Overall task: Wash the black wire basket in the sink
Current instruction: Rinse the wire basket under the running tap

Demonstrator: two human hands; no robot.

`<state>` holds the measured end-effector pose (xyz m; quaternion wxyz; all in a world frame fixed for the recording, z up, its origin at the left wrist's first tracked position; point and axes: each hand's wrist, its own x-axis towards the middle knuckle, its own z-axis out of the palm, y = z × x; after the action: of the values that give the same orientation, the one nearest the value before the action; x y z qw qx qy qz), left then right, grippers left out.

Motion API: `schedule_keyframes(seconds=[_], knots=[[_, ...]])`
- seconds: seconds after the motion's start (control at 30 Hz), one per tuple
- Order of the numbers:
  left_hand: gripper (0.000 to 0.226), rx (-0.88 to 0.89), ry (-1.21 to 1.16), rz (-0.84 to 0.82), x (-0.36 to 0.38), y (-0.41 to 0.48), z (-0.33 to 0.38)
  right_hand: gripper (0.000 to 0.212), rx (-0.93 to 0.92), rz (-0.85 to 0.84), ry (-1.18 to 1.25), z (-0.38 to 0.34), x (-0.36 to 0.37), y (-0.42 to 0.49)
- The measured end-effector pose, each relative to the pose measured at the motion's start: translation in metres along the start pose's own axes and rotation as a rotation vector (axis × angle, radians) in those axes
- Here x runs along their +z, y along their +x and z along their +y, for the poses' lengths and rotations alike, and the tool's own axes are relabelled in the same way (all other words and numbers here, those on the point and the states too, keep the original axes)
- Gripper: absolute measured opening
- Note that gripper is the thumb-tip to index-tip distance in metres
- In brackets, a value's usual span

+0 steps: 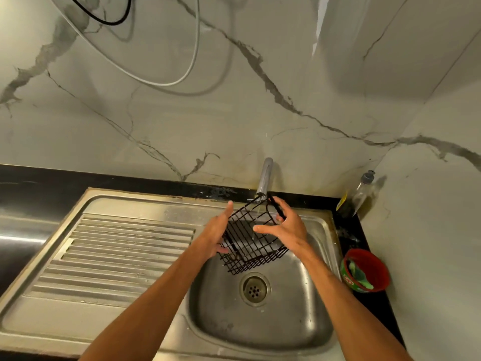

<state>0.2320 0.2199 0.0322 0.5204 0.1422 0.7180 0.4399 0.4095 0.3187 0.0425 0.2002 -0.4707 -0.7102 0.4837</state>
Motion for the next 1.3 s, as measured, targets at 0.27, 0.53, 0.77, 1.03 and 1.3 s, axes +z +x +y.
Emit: schedule_keyframes(seconds=[0.27, 0.53, 0.77, 1.03, 1.3], knots=[[0.115, -0.388, -0.218, -0.372, -0.01, 0.02, 0.004, 0.107, -0.467, 0.039, -0.653, -0.001, 0.022, -0.058], [0.056, -0.202, -0.217, -0.238, -0.007, 0.025, -0.011, 0.073, -0.582, -0.27, -0.757, 0.011, 0.031, -0.081], [0.083, 0.009, -0.244, -0.12, -0.002, 0.016, -0.026, 0.042, -0.177, -0.199, -0.339, 0.038, 0.028, -0.015], [0.069, 0.156, -0.293, -0.099, 0.014, 0.014, -0.033, 0.078, -0.019, -0.197, -0.579, 0.036, 0.08, 0.017], [0.055, 0.147, -0.37, -0.094, 0.011, 0.022, -0.038, 0.075, -0.12, -0.121, -0.566, 0.04, 0.074, 0.027]])
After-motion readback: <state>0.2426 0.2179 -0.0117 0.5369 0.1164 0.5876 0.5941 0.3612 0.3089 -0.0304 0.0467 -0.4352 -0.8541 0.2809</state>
